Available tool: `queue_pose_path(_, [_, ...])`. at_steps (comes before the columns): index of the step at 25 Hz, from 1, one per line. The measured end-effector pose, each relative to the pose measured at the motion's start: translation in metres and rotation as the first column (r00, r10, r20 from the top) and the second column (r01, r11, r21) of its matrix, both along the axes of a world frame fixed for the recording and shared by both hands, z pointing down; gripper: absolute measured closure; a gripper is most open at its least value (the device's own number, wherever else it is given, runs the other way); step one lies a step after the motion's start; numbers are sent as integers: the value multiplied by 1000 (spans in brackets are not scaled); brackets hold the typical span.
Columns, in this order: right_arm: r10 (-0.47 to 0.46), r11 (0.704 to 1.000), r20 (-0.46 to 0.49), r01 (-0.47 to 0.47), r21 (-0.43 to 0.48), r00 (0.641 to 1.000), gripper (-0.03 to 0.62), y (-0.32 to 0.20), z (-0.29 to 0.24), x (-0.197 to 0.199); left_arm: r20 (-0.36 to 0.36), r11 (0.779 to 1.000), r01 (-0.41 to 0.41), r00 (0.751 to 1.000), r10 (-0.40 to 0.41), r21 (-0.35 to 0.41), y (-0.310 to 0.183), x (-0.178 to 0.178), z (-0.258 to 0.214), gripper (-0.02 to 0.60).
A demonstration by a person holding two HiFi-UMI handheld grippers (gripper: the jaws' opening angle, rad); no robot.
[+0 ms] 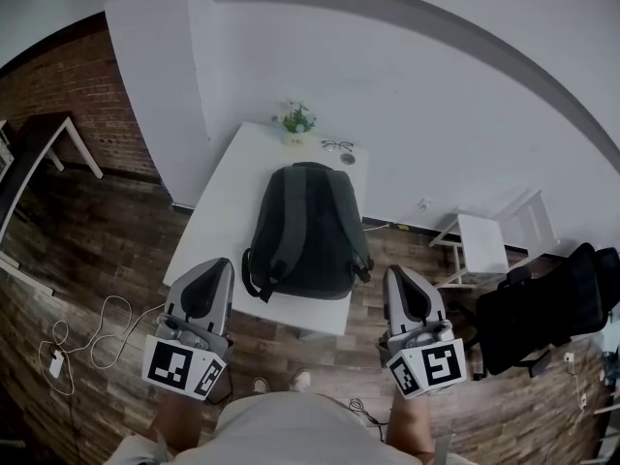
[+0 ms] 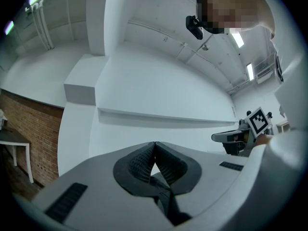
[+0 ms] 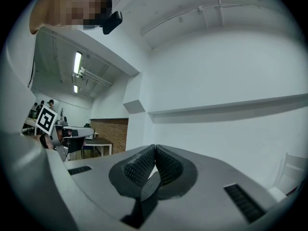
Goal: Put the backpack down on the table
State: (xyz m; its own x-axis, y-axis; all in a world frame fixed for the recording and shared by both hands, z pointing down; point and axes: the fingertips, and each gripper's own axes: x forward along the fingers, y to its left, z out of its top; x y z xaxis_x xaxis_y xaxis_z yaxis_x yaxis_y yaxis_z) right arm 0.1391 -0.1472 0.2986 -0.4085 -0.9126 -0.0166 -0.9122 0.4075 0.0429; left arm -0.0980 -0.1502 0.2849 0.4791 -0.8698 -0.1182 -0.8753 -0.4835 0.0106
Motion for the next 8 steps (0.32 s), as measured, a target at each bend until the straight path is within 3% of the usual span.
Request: queue_pose_path(8, [4, 1000, 16, -4, 8, 1000, 556, 2, 2, 4, 10, 1000, -6, 1000, 6, 7, -3, 6, 1, 565])
